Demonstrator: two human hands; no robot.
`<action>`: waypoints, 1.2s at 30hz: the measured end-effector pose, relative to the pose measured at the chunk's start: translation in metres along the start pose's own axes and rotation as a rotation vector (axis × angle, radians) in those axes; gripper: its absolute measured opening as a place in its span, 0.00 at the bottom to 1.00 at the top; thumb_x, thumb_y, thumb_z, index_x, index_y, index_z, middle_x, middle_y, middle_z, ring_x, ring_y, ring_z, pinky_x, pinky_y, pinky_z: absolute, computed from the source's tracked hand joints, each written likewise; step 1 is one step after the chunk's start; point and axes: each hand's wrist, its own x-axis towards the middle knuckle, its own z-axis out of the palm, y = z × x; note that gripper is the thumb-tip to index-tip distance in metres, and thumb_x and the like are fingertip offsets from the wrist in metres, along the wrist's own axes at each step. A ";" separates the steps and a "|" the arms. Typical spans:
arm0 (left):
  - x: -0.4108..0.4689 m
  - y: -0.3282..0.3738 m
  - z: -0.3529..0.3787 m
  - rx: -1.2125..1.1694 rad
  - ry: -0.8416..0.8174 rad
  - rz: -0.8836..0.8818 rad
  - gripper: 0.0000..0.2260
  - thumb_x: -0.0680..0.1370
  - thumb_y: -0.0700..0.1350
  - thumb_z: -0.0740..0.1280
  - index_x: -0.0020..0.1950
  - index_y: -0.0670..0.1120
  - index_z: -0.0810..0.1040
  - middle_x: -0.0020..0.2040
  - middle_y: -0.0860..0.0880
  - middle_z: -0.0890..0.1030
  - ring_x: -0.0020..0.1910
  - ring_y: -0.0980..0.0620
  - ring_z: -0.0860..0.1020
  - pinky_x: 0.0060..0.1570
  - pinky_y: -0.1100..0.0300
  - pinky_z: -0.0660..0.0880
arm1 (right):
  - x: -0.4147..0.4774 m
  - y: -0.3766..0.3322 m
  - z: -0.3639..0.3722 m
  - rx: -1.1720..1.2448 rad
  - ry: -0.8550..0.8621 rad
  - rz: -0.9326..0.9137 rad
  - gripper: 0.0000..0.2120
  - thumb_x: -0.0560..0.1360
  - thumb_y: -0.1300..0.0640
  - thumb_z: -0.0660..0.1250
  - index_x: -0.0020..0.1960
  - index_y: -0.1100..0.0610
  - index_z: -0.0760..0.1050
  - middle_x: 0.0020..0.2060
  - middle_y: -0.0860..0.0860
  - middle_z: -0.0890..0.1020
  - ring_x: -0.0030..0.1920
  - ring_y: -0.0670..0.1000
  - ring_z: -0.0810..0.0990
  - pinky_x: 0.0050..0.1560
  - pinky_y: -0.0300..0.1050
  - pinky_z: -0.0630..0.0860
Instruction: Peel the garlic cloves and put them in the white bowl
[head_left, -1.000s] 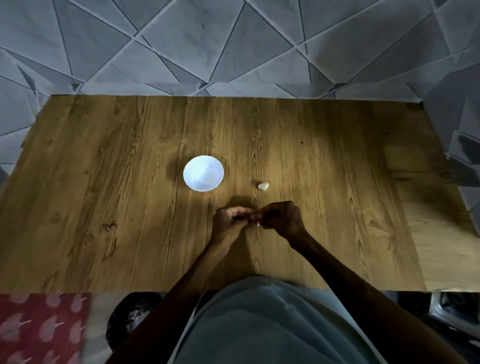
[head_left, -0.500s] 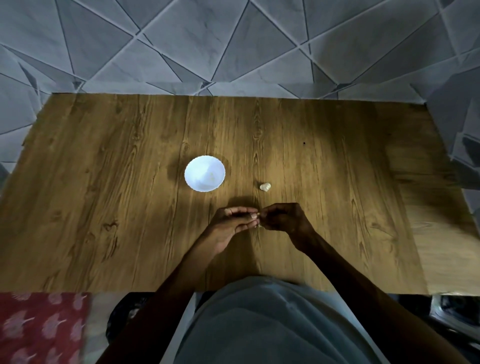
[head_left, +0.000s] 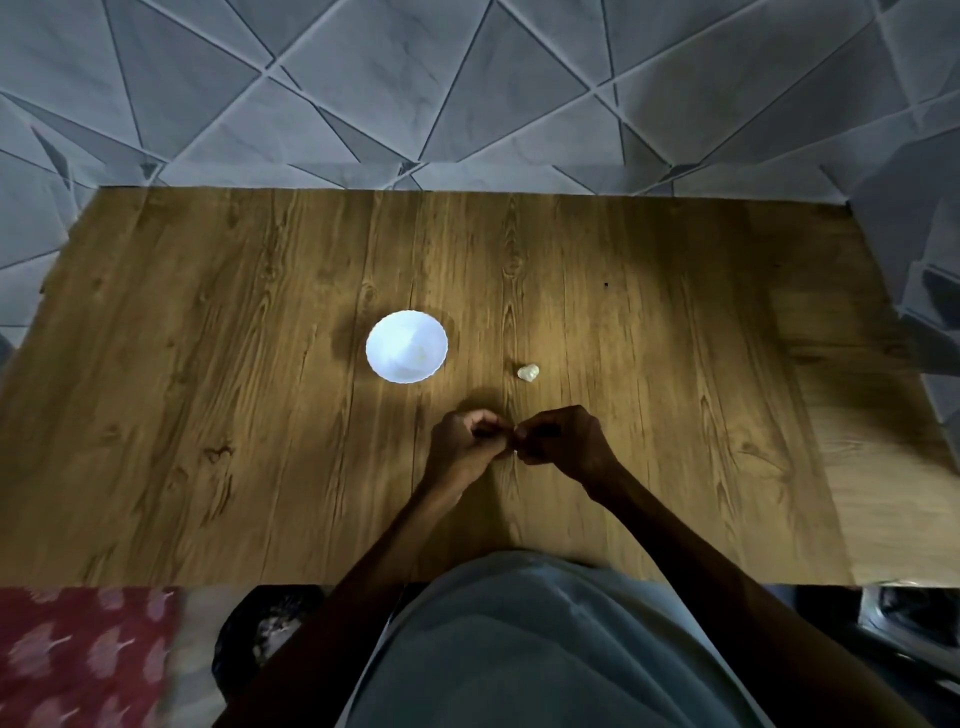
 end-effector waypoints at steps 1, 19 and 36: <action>0.000 0.000 0.001 0.017 0.001 0.015 0.05 0.73 0.36 0.72 0.47 0.43 0.83 0.42 0.46 0.85 0.44 0.49 0.84 0.46 0.58 0.81 | 0.000 0.000 -0.001 0.055 0.003 0.035 0.03 0.75 0.63 0.71 0.46 0.57 0.83 0.39 0.55 0.86 0.41 0.51 0.86 0.44 0.42 0.83; 0.013 -0.006 0.003 0.399 -0.041 0.317 0.10 0.74 0.36 0.71 0.54 0.43 0.84 0.51 0.49 0.85 0.51 0.58 0.80 0.50 0.75 0.72 | 0.012 0.012 -0.010 -0.266 -0.071 -0.053 0.05 0.77 0.62 0.69 0.49 0.64 0.82 0.38 0.56 0.84 0.34 0.46 0.82 0.38 0.38 0.81; 0.022 -0.033 -0.019 0.406 0.229 0.198 0.06 0.70 0.35 0.73 0.39 0.46 0.83 0.36 0.54 0.83 0.36 0.59 0.80 0.39 0.70 0.72 | 0.017 0.028 -0.005 -0.492 0.037 -0.103 0.03 0.75 0.64 0.70 0.46 0.58 0.82 0.40 0.48 0.82 0.41 0.46 0.82 0.39 0.32 0.74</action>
